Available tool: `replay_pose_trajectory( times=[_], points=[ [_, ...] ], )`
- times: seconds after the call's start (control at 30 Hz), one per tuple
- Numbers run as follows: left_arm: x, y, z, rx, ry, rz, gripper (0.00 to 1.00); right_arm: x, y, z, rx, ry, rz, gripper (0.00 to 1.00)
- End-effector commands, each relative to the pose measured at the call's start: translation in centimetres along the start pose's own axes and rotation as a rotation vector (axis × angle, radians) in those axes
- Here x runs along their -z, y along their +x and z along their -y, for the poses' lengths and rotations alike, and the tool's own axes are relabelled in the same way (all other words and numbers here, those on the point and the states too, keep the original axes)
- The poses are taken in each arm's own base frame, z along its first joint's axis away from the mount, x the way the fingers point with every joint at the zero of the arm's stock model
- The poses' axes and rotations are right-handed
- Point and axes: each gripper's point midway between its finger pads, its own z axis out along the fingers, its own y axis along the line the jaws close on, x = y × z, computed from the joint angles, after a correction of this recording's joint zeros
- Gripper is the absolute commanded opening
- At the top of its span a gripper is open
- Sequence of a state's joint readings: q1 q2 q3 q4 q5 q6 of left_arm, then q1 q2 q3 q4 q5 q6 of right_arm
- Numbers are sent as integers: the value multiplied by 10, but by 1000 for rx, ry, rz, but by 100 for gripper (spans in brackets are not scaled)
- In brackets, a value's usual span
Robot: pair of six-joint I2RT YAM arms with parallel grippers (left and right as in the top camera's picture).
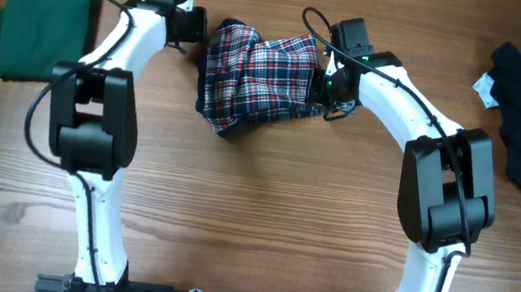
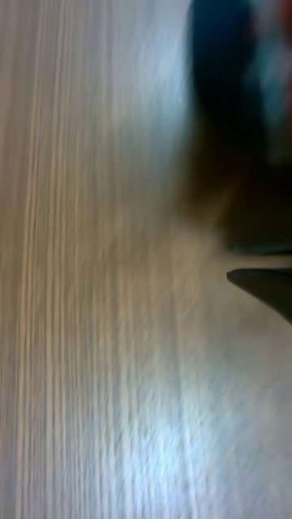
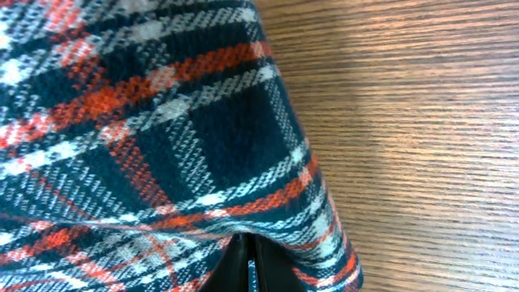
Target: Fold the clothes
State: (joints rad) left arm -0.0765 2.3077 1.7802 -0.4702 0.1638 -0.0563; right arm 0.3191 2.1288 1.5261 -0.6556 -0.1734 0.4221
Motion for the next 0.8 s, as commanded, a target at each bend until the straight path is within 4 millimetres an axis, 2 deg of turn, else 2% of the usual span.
replay_pose_trajectory(
  times=[0.0, 0.13, 0.27, 0.3, 0.43, 0.53, 0.77],
  points=[
    [64, -27, 55, -56, 254, 57, 15, -12, 6, 2, 8, -4, -28, 4],
    [77, -14, 75, -128, 352, 13, 20, -12, 6, 2, 12, -4, -27, 4],
    [74, 1, 82, -228, 346, -24, 37, -12, 6, 2, 11, -5, -27, 4],
    [72, 3, 80, -241, 324, -35, 42, -12, 6, 2, 11, -5, -27, 4],
    [59, 11, 64, -250, 220, -67, 48, -12, 6, 1, 12, -8, -29, 4],
    [47, 18, 56, -235, 214, -92, 54, -12, 7, 1, 15, -9, -30, 4],
    [19, 36, 50, -219, 223, -143, 60, -11, 7, 1, 15, -12, -31, 4]
  ],
)
